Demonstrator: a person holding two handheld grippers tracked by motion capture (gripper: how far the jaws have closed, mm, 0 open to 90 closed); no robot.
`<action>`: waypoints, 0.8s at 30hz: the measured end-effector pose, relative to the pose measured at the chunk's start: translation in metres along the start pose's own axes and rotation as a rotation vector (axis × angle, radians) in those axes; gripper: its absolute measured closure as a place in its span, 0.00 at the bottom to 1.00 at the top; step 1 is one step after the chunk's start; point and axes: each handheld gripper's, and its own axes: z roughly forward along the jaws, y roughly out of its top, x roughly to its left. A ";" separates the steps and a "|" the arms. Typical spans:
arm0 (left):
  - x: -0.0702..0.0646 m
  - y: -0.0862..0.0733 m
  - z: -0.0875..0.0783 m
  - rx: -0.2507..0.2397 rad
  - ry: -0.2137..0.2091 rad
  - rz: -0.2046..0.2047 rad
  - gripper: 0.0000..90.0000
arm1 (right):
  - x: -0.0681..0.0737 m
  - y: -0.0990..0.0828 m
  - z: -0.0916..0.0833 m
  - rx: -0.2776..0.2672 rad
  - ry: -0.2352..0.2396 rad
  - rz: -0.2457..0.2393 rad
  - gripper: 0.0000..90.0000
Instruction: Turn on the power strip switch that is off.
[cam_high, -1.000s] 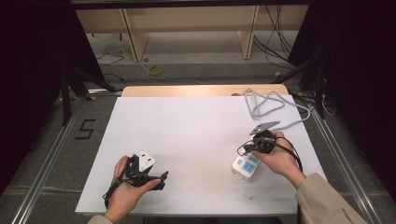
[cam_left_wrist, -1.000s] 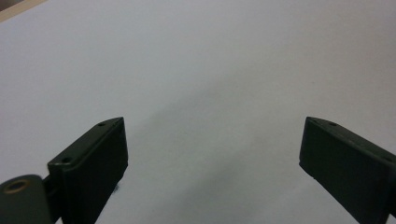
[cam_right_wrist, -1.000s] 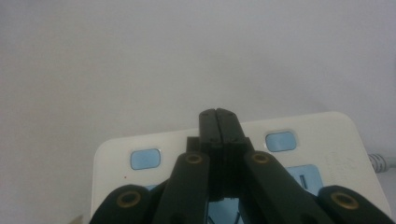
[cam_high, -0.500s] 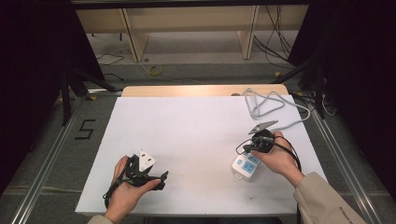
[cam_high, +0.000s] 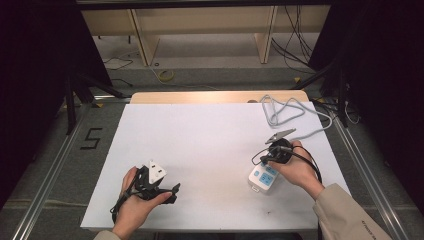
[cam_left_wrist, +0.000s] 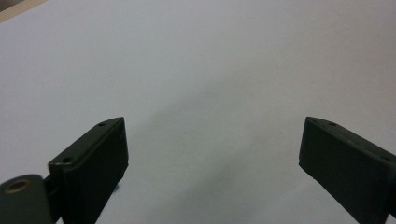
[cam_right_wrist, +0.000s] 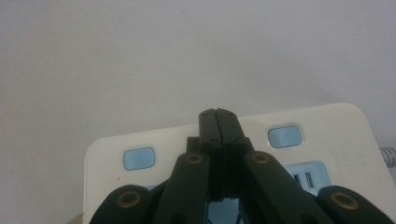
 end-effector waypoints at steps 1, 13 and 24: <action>0.000 0.000 0.000 0.001 0.000 0.000 0.09 | 0.000 0.000 0.000 0.001 0.004 -0.003 1.00; 0.000 0.000 0.000 0.001 0.000 0.000 0.09 | 0.000 0.001 0.001 0.009 0.000 0.004 1.00; 0.000 0.000 0.000 0.000 0.000 0.000 0.09 | 0.001 0.001 0.002 0.012 -0.005 0.002 1.00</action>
